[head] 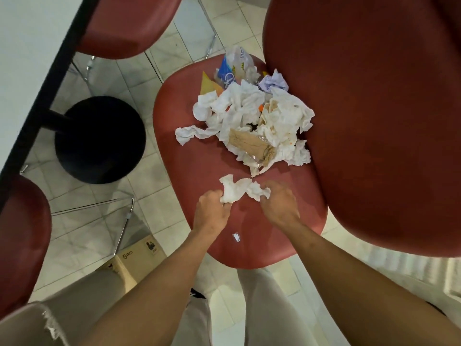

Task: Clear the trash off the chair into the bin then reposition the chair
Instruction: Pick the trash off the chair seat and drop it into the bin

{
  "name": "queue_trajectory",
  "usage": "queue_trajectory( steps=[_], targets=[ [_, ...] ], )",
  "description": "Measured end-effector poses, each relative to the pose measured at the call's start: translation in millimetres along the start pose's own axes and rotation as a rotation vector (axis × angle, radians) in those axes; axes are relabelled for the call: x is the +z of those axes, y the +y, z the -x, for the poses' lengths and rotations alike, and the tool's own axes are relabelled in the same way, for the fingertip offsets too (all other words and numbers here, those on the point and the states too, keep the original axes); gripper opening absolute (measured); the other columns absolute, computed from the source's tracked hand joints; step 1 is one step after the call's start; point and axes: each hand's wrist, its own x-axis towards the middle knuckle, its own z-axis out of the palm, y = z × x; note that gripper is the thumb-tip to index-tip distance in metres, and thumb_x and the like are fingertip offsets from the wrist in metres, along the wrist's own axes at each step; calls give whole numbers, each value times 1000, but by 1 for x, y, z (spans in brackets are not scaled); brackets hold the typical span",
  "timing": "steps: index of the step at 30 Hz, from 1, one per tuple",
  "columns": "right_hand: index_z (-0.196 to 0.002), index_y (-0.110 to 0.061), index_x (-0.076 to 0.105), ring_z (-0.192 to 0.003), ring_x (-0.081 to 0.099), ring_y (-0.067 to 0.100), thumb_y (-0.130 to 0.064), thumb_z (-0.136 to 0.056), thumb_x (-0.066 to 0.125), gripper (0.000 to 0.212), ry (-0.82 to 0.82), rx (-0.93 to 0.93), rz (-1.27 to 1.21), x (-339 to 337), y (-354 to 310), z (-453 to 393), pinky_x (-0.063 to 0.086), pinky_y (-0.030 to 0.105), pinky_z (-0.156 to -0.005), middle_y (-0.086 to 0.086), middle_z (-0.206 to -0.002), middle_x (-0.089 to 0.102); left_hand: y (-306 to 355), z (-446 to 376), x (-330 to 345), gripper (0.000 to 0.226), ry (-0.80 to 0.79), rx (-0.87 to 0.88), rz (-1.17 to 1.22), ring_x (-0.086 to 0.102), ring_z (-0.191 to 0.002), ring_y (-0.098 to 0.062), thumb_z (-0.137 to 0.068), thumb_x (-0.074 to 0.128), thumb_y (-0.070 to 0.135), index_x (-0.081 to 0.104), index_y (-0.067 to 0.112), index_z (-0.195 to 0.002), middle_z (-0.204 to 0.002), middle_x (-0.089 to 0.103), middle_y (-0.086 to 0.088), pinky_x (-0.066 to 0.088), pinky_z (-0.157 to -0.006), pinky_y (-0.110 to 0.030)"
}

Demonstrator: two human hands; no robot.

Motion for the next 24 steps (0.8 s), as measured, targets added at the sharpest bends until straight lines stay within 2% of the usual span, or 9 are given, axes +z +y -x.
queue_trajectory(
  steps=[5,9,12,14,16,18,19,21,24],
  targets=[
    [-120,-22,59,-104,59,30,-16,-87,56,34,2,-36,34,1,-28,27,47,33,-83,8,-119,57,-14,27,-23,15,58,-25,17,54,-67,-20,-84,69,22,65,8,-80,-77,65,-6,39,-60,-30],
    [-122,-21,59,-102,58,28,-15,-87,57,36,16,-89,37,6,-55,56,46,34,-84,8,-117,54,-34,58,-49,19,109,-88,105,52,-65,-22,-83,66,21,55,13,-69,-66,56,-1,36,-59,-28],
    [-120,-21,60,-103,58,28,-14,-87,59,34,11,-127,24,14,-75,80,47,35,-85,8,-117,54,-55,82,-65,10,148,-86,146,56,-69,-19,-84,67,23,64,14,-88,-73,59,3,38,-61,-26],
    [-119,-20,61,-101,59,27,-13,-87,60,33,-1,-154,10,21,-88,95,49,35,-83,7,-117,55,-70,98,-74,15,177,-81,183,53,-68,-14,-85,65,20,64,16,-99,-76,60,5,35,-59,-21],
    [-119,-21,61,-99,60,27,-14,-88,59,32,-9,-178,14,30,-101,109,51,36,-79,7,-118,54,-83,114,-83,16,213,-76,194,51,-64,-11,-85,64,17,63,15,-101,-77,59,4,31,-52,-13],
    [-120,-22,61,-100,60,27,-15,-88,59,32,-11,-209,38,42,-113,125,49,34,-81,7,-120,55,-101,130,-89,17,230,-105,215,51,-64,-9,-86,65,17,62,16,-102,-81,62,2,32,-47,-12],
    [-120,-22,61,-102,59,27,-15,-88,58,33,-13,-219,47,47,-118,132,48,34,-82,8,-120,55,-109,137,-92,17,231,-127,221,53,-67,-12,-86,65,18,62,17,-103,-84,64,0,31,-48,-12],
    [-120,-22,61,-104,58,27,-16,-88,57,33,-23,-242,61,59,-129,147,46,33,-84,7,-120,56,-126,151,-97,16,247,-164,226,58,-74,-21,-85,65,21,60,17,-99,-85,65,-3,40,-55,-26],
    [-118,-24,61,-103,58,26,-16,-87,57,33,-44,-279,72,78,-146,169,47,33,-86,5,-117,56,-152,173,-105,18,293,-218,251,60,-79,-25,-85,66,23,60,18,-101,-88,65,-2,42,-63,-29]
  ],
)
